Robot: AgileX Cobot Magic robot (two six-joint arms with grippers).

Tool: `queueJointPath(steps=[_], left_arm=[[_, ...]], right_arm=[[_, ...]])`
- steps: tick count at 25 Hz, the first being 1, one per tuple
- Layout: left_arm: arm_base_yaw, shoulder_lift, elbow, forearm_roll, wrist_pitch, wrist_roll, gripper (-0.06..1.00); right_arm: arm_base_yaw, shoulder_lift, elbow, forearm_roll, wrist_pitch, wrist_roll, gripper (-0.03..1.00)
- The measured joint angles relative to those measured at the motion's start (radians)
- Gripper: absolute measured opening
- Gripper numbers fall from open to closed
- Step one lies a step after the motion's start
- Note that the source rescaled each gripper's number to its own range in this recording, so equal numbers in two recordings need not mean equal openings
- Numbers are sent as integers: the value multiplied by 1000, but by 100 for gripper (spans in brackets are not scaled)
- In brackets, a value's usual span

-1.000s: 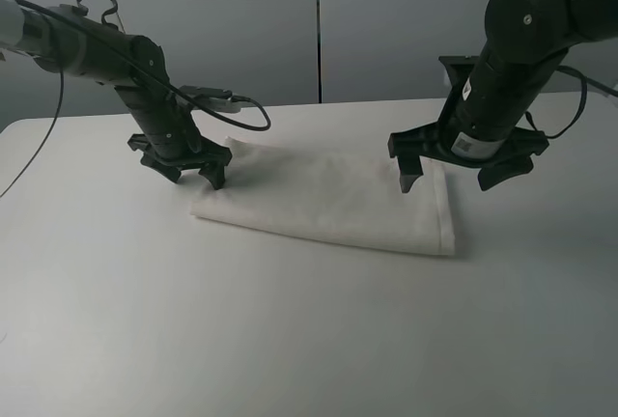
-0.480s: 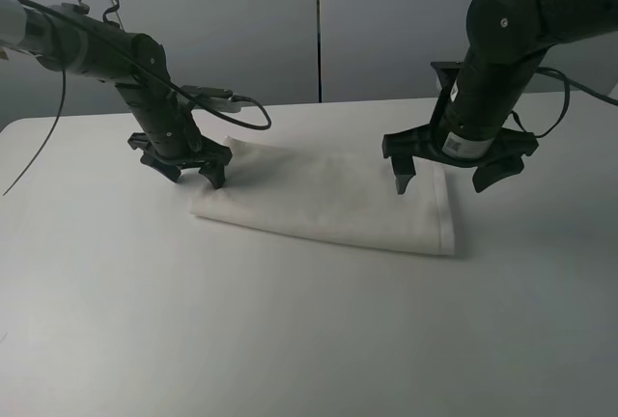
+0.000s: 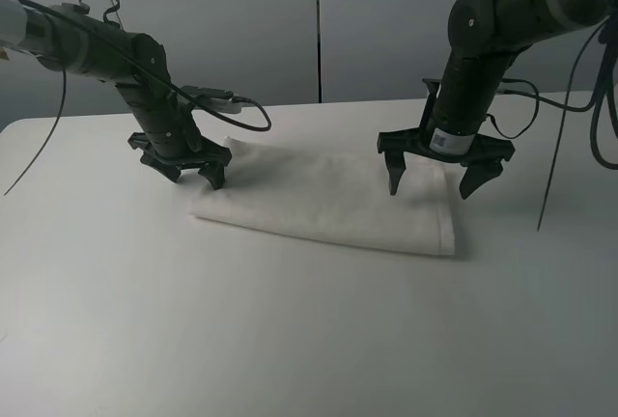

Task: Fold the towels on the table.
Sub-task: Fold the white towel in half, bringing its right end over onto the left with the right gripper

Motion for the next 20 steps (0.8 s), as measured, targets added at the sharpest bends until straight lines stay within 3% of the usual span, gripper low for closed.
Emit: queueJointPath(steps=[20], left_arm=[[0,0,-2,2,3,40,98]], right_arm=[[-4,107,-10,-34,-44,-35,100]])
